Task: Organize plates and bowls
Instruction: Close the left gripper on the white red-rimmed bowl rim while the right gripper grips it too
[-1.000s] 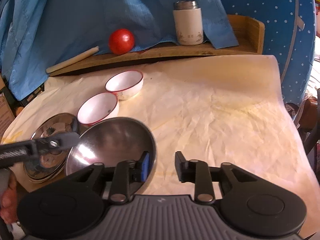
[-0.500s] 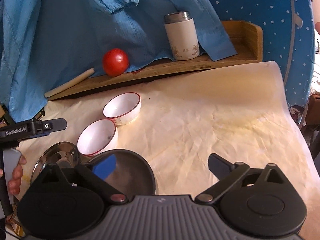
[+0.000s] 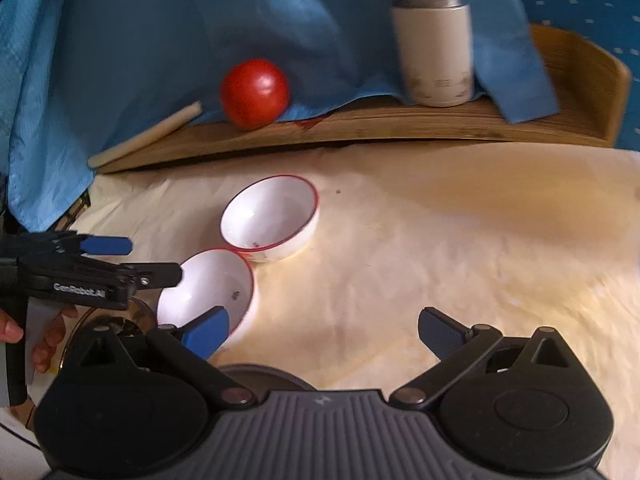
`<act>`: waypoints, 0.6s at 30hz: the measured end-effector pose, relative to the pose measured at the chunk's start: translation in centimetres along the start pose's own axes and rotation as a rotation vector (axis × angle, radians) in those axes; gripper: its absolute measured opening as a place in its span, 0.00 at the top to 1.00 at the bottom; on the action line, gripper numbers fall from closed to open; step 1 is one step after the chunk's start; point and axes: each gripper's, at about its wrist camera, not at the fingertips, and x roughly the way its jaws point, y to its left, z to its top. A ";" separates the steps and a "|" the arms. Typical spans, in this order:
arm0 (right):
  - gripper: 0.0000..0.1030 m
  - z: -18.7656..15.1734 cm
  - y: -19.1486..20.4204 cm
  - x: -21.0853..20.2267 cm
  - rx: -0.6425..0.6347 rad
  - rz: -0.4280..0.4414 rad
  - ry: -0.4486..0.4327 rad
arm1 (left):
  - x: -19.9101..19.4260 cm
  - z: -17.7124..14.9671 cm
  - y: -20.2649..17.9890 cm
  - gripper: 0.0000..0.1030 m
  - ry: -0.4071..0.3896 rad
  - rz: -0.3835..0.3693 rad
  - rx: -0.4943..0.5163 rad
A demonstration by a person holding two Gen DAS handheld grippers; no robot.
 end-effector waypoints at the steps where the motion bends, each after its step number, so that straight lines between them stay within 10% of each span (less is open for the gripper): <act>1: 0.00 0.3 0.2 0.4 -0.009 0.004 0.014 | 0.3 0.2 0.0 0.01 0.017 -0.006 0.012; 18: 0.18 1.6 2.7 4.8 -0.111 0.056 0.219 | 3.2 1.0 -0.4 0.01 0.170 -0.011 0.135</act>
